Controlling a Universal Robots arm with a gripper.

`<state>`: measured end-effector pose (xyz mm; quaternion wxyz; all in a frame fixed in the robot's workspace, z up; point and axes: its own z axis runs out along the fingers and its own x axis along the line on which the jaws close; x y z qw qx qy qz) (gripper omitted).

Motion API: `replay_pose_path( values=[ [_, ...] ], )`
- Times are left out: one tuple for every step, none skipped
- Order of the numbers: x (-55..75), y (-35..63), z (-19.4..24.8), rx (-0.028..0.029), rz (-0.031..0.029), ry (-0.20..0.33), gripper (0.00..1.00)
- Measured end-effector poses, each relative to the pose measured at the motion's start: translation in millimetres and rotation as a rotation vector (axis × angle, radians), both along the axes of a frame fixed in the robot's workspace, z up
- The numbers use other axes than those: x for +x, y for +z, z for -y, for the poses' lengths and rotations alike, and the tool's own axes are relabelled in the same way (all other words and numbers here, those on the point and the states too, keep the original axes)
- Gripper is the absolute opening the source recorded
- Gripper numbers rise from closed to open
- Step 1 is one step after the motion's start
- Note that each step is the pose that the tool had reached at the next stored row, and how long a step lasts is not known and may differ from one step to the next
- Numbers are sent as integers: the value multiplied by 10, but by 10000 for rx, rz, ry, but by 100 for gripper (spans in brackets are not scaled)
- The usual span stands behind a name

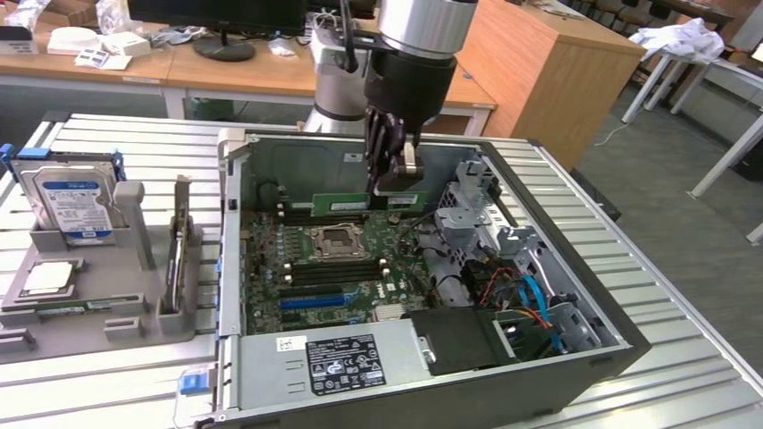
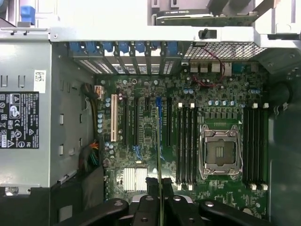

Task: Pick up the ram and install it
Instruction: 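Insert the ram into the slot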

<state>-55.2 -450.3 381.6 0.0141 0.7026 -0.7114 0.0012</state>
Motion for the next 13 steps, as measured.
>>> replay_pose_path(
  values=[
    [0,-18,0,0,0,-19,14],
    [0,-36,0,0,0,-66,14],
    [0,-55,-1,2,1,-137,14],
    [0,-73,-1,1,0,-210,14],
    [0,-93,-3,2,1,-303,14],
    [0,-110,-5,1,0,-396,14],
    [0,-128,-7,1,0,-485,14],
    [-2,-182,-9,1,0,-617,14],
    [-1,-257,-9,2,0,-621,14],
    [-3,-337,-8,0,0,-630,14],
    [-4,-387,-9,1,0,-636,14],
    [-4,-405,-9,2,0,-636,14],
    [-4,-423,-9,2,1,-635,14]
  ],
)
